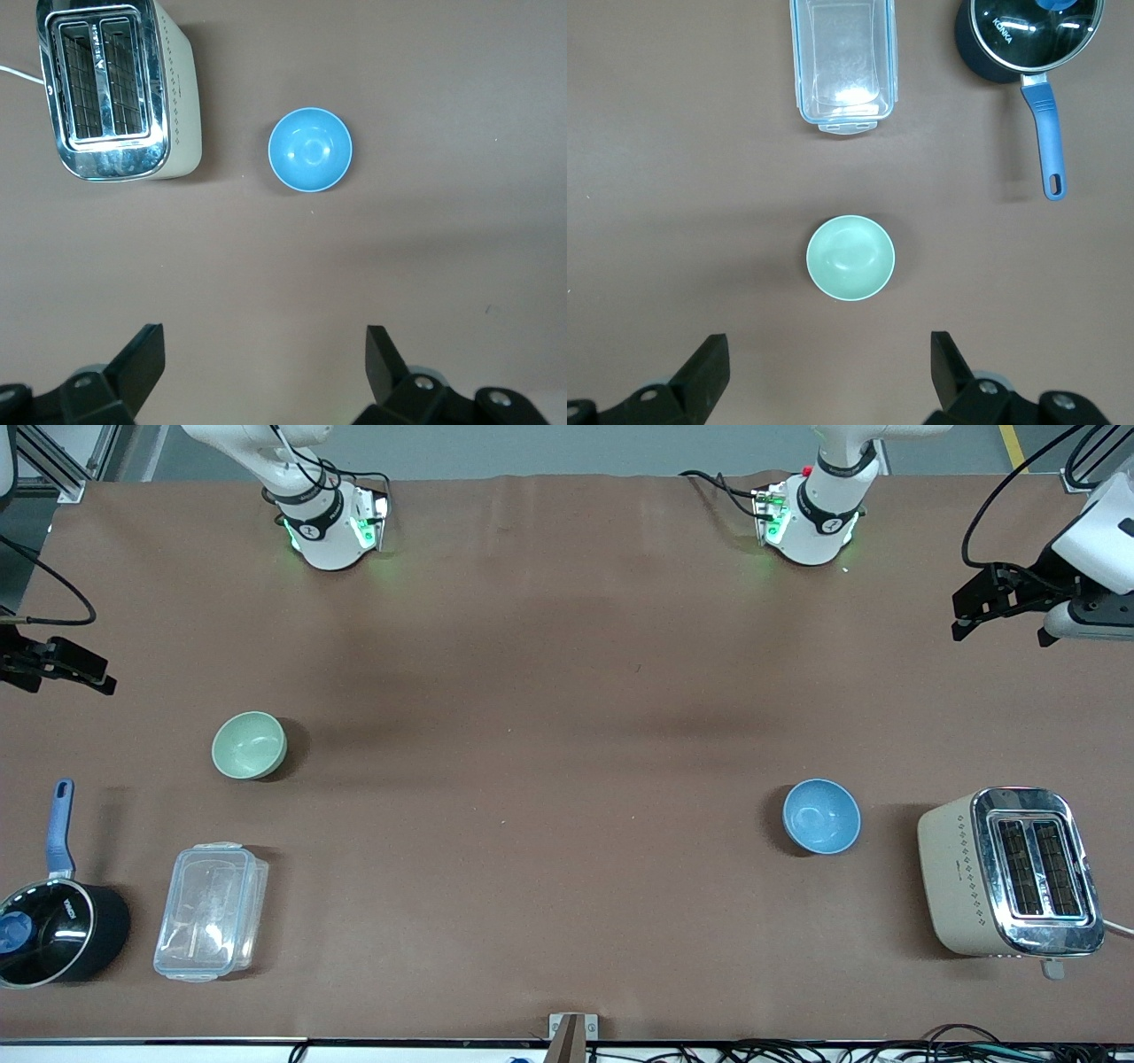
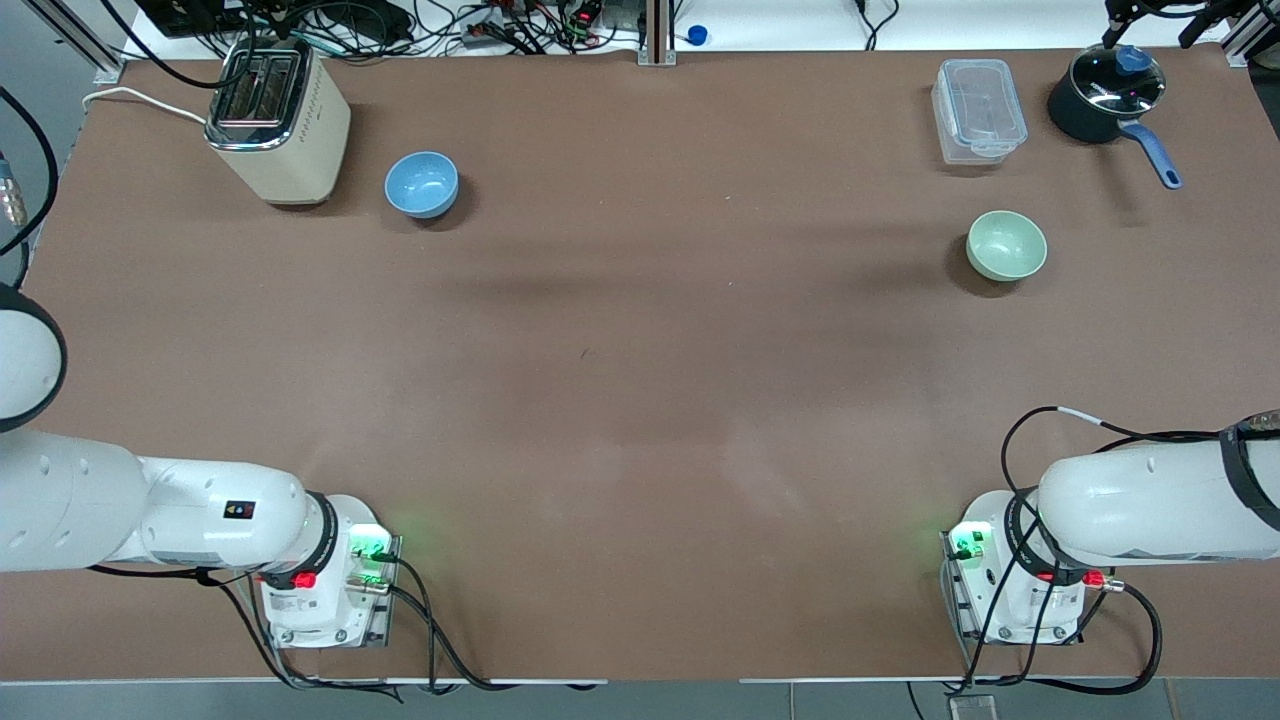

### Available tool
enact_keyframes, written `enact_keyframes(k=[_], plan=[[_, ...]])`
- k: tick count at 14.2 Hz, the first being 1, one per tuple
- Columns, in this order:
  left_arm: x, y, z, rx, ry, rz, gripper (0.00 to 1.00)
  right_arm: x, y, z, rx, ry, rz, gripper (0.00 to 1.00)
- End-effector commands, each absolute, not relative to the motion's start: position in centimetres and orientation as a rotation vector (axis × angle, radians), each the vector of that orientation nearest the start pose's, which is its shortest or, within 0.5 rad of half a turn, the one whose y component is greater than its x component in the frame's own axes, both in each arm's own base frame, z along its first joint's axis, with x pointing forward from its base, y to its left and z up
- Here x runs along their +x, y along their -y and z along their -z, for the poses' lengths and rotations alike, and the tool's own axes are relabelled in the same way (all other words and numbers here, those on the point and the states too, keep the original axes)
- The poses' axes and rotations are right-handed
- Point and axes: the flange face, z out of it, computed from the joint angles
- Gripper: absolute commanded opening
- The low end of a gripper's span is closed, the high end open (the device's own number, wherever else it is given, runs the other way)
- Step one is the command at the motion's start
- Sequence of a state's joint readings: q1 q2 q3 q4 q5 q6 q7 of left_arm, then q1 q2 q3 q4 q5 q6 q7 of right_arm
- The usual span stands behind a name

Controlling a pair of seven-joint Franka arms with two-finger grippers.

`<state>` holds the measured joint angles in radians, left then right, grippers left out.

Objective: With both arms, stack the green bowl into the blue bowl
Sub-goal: 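Reach the right gripper to the green bowl while the left gripper reaches the blue bowl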

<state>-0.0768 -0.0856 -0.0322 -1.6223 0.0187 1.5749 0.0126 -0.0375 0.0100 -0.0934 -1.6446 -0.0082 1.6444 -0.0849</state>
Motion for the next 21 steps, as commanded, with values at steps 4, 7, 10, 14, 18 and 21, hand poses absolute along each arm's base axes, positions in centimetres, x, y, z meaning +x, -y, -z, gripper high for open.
enact_keyframes(k=[4,7,10,14,18,21], plan=[[54.9,5.5,-63.8,-3.098,-0.19,0.048,1.0,55.6,7.3,-59.6,-3.154,-0.054,-0.029,1.0],[58.8,3.1,-58.9,-3.102,-0.134,-0.049,1.0,55.5,7.3,-59.5,-3.153,-0.054,-0.031,1.0],[63.0,2.1,-52.1,-3.106,-0.119,0.003,1.0,55.4,7.9,-59.0,-3.152,-0.013,-0.048,1.0],[66.5,1.9,-41.8,-3.084,-0.112,0.016,1.0,54.9,11.3,-55.9,-3.132,-0.028,-0.112,1.0],[66.5,2.9,-33.3,-3.093,-0.065,-0.064,1.0,54.1,15.2,-47.1,-3.066,-0.09,-0.122,1.0],[66.1,2.6,-28.7,-3.097,-0.062,-0.089,1.0,53.2,16.8,-41.6,-3.071,-0.058,-0.102,1.0]])
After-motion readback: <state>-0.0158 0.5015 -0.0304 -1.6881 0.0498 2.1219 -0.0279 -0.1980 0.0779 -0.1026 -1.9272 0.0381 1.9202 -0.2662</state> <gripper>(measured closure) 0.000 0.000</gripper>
